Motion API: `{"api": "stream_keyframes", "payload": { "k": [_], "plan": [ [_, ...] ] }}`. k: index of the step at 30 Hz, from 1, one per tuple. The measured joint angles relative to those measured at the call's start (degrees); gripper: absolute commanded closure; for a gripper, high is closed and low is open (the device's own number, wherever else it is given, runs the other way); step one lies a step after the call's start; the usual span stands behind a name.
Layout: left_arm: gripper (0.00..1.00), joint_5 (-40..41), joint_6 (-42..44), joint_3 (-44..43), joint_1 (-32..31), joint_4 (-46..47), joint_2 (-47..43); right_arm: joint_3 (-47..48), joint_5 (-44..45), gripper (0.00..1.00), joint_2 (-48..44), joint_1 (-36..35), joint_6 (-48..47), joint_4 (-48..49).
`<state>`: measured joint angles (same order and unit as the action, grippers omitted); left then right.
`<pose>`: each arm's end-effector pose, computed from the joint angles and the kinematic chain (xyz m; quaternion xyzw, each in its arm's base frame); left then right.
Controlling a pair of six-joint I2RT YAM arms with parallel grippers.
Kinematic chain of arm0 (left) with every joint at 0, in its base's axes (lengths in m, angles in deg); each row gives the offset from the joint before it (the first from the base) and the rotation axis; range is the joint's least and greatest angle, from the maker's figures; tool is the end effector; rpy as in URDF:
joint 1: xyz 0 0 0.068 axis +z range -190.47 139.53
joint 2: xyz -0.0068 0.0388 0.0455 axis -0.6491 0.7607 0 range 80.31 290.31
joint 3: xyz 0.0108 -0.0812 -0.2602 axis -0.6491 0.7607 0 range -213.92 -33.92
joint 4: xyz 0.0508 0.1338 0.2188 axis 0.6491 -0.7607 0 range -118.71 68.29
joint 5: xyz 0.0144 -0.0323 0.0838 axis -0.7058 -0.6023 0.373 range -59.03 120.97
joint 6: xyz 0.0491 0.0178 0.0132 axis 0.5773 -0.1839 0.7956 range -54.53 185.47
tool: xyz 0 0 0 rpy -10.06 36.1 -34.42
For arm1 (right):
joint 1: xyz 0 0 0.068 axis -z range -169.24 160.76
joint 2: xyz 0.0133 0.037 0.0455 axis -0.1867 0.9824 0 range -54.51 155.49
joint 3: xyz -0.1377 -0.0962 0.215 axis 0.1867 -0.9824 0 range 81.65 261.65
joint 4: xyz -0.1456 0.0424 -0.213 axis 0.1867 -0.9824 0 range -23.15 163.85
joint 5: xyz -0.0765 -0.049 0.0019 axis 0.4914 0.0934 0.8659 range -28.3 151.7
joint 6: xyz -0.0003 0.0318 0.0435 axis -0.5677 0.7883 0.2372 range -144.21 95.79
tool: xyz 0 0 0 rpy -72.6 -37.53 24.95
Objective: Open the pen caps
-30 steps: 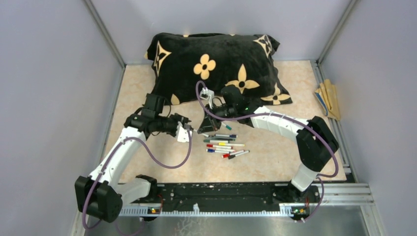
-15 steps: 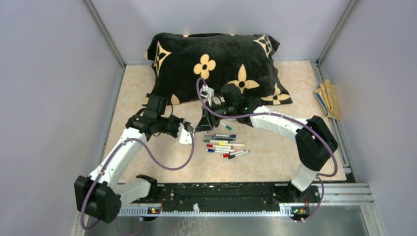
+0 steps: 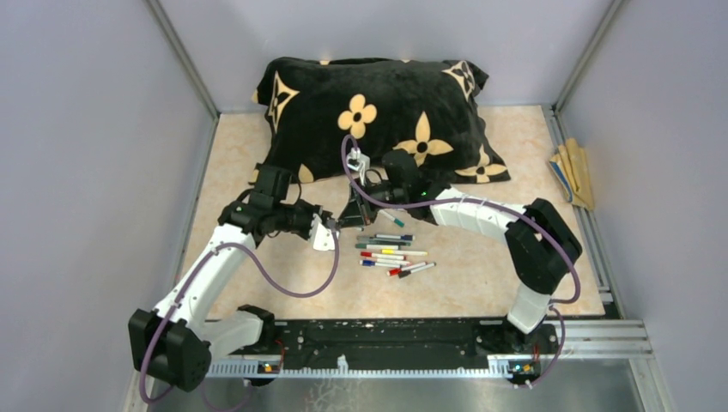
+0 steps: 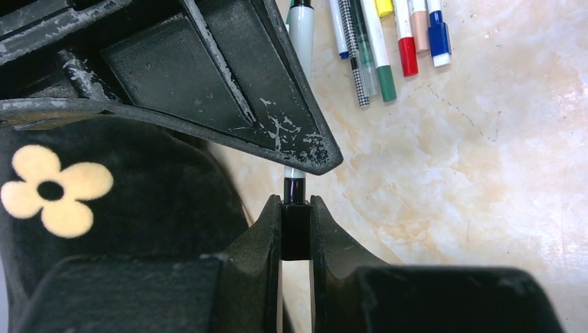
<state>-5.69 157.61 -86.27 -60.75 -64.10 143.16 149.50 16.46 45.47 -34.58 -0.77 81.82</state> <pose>0.1928 -0.0939 0.2811 0.8035 0.4174 -0.0641 0.4196 0.2600 0.2991 0.2536 -0.3524 0.7211 0.5498 0.2316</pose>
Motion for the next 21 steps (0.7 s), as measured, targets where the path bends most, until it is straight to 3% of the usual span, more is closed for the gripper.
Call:
{"api": "stream_keyframes", "payload": {
  "k": [11,12,13,21],
  "plan": [
    [1.0,1.2,-1.4,3.2,-2.8,6.7,1.6,-7.3,6.8,1.0,-6.0,0.5,-4.0,-0.2],
    [1.0,2.8,-1.6,3.2,-2.9,7.0,2.1,-8.1,7.4,1.0,-7.0,0.7,-4.3,-1.3],
    [1.0,10.2,-2.0,4.1,0.3,7.6,3.8,-10.9,7.3,1.0,-10.0,2.2,-5.0,-5.6],
    [1.0,15.3,-5.2,4.6,3.3,10.7,7.1,-15.5,12.7,1.0,-16.2,3.0,-6.9,-12.3]
  ]
}}
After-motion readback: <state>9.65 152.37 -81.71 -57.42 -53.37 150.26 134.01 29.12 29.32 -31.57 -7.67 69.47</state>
